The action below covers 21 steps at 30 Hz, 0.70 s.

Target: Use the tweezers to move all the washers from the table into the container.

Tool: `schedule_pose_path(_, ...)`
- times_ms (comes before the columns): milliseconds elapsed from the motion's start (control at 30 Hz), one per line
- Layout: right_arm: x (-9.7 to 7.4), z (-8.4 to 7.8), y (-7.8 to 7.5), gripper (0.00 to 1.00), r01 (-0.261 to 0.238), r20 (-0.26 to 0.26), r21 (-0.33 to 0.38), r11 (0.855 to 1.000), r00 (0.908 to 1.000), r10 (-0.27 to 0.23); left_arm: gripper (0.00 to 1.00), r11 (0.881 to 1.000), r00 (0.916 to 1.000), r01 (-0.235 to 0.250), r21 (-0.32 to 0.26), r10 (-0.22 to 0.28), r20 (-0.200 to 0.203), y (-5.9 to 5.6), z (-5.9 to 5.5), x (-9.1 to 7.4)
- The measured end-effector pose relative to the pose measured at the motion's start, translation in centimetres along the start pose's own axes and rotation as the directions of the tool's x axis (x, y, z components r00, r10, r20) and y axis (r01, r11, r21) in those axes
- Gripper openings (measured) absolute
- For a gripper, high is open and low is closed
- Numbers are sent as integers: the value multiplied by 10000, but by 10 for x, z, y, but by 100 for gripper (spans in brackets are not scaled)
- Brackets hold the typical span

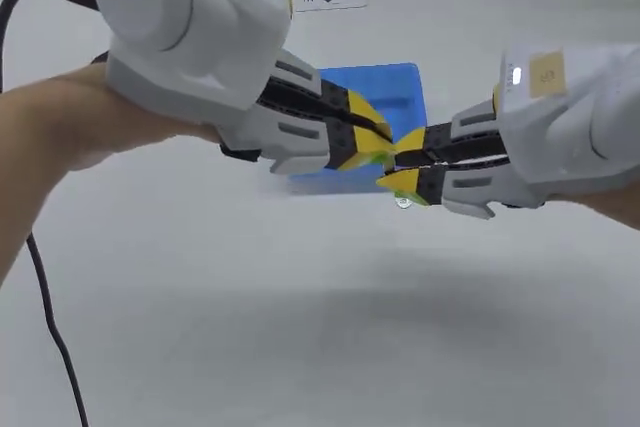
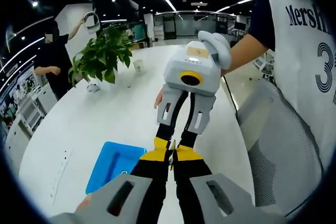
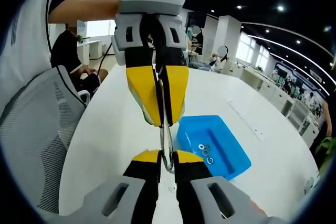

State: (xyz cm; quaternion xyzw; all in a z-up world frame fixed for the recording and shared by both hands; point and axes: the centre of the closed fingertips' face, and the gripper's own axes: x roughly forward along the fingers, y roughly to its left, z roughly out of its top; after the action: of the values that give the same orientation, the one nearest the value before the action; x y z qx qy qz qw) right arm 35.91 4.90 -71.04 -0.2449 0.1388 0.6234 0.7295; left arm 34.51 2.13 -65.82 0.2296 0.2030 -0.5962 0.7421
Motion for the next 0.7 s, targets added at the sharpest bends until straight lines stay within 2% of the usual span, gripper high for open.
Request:
schedule_pose_path(200,2,15,-14,11,156,190,-282,9995,9997,-150,7,9989,9985,-477,-6,477,282,16,6,-16)
schedule_pose_path(367,6,22,-26,11,278,286,-441,9986,9992,-266,7,9978,9976,-641,178,637,269,29,8,-22)
schedule_pose_path(533,14,20,-42,11,328,324,-487,9983,9990,-313,7,9970,9974,-696,341,690,194,43,5,-21)
schedule_pose_path(700,23,11,-58,11,279,411,-316,9991,9988,-266,7,9969,9971,-734,275,729,203,62,-2,-15)
